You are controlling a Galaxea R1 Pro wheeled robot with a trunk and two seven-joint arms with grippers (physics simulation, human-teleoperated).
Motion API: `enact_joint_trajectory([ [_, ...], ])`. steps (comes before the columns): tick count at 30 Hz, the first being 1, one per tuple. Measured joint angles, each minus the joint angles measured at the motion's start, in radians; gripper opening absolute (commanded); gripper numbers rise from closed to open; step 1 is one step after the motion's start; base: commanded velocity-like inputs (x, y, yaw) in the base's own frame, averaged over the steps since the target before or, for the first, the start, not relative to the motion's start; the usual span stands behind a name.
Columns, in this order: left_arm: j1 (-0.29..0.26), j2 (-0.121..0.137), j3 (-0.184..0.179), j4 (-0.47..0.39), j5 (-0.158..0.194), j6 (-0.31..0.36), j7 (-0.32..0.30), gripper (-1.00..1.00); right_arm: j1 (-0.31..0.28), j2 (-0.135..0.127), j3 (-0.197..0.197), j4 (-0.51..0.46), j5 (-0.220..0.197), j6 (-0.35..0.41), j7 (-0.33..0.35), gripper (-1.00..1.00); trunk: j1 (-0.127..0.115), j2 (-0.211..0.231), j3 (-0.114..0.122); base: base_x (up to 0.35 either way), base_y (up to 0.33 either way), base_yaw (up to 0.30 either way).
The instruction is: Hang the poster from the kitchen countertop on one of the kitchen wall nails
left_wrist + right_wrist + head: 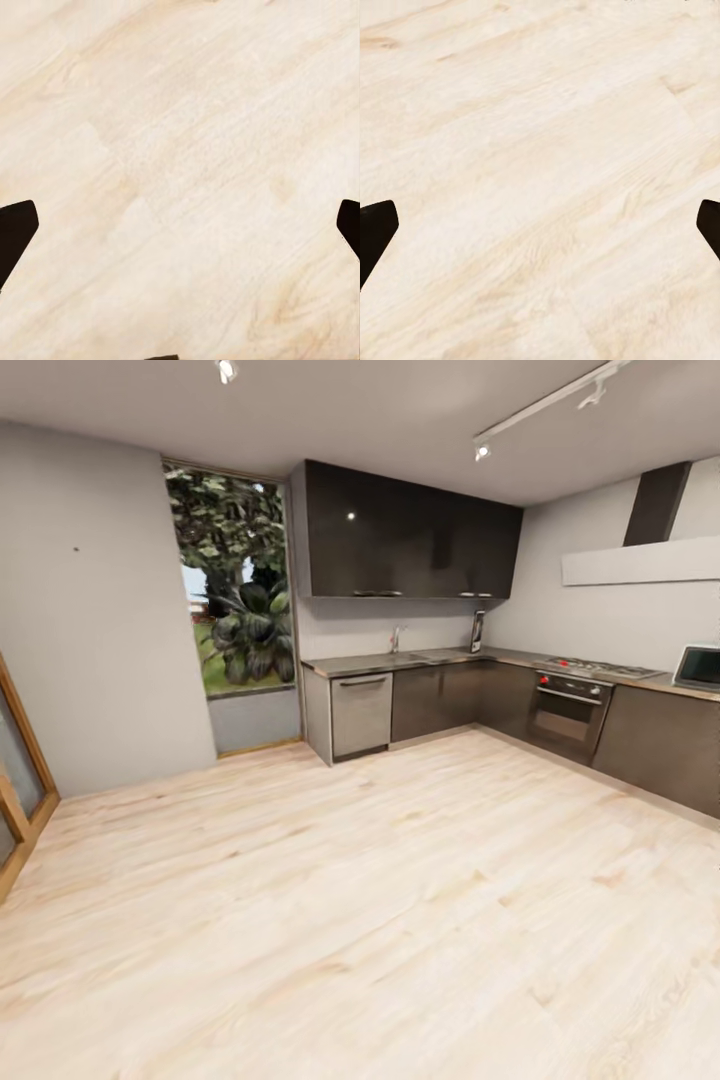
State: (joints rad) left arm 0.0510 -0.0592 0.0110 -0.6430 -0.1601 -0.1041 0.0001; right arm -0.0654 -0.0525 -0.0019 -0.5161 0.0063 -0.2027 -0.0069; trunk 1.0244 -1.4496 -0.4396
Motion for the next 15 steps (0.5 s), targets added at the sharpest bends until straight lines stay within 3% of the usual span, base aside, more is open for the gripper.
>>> enact_joint_trajectory([
  [7,0.000,0.001,0.000,0.000,0.000,0.000,0.000,1.00,0.000,0.000,-0.002,0.000,-0.002,0.000,0.000,1.00,0.000,0.000,-0.010,0.333,0.000,-0.095],
  [15,0.000,0.001,0.000,0.000,0.000,0.000,0.000,1.00,0.000,0.000,-0.002,0.000,-0.001,0.000,0.000,1.00,0.000,0.000,-0.023,0.333,0.000,-0.009],
])
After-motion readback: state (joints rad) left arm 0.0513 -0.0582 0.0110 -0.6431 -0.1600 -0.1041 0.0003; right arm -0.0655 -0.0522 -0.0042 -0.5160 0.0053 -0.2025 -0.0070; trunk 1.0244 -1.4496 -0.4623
